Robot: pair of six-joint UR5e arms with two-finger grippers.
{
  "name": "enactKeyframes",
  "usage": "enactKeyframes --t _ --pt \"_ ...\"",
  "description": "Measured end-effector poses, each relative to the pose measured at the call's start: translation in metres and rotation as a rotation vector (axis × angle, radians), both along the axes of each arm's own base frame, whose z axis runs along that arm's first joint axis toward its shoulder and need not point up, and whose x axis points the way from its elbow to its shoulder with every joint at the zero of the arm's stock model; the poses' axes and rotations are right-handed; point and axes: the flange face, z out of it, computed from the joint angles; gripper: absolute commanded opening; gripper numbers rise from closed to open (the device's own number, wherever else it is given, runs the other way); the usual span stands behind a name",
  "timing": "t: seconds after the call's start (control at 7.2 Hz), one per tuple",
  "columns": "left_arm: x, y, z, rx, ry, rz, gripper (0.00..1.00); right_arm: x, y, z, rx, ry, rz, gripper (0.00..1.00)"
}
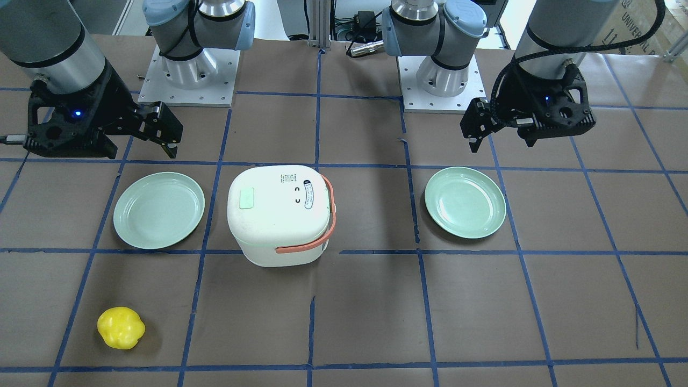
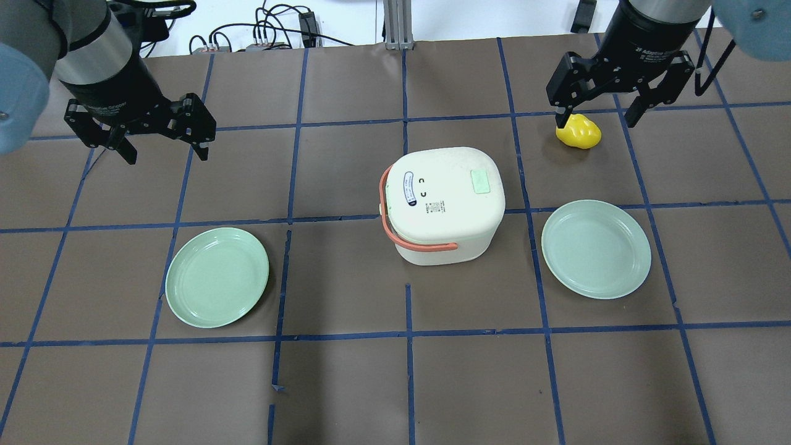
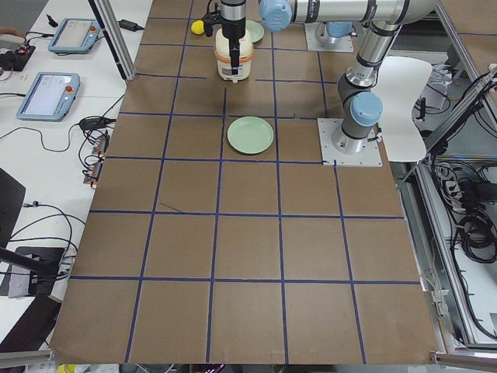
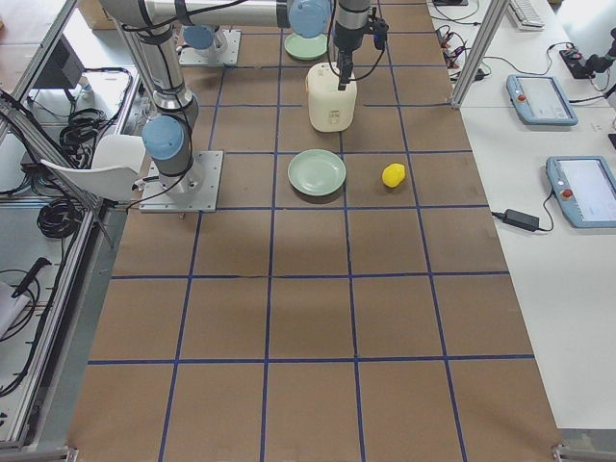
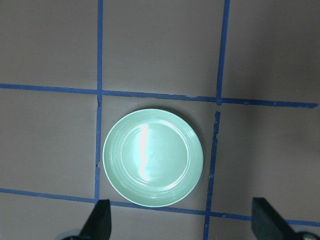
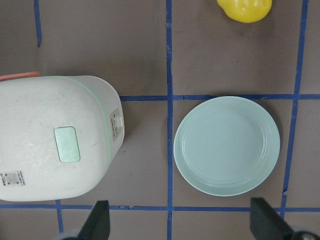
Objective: Press rice cooker button
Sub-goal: 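Move the right gripper over the rice cooker's green lid button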
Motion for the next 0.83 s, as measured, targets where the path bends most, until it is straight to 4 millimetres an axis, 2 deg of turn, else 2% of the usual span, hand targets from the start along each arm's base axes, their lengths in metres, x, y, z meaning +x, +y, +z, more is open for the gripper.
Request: enactKeyframes --t 0.42,0.56,0.69,0.83 --pt "0.000 0.000 0.000 0.000 0.000 0.000 1.00 0.004 0.000 -0.004 0.003 -0.043 -0.012 0.97" --pt "0.000 0.000 0.000 0.000 0.000 0.000 1.00 0.007 -0.001 -0.003 -0.011 -0.062 -0.014 0.84" --pt "0.000 0.000 0.000 0.000 0.000 0.000 1.00 0.014 -0.005 -0.001 -0.041 -0.068 -0.018 0.56" --pt "0.000 0.000 0.000 0.000 0.001 0.000 1.00 0.031 -0.008 -0.004 -0.063 -0.069 -0.030 0.37"
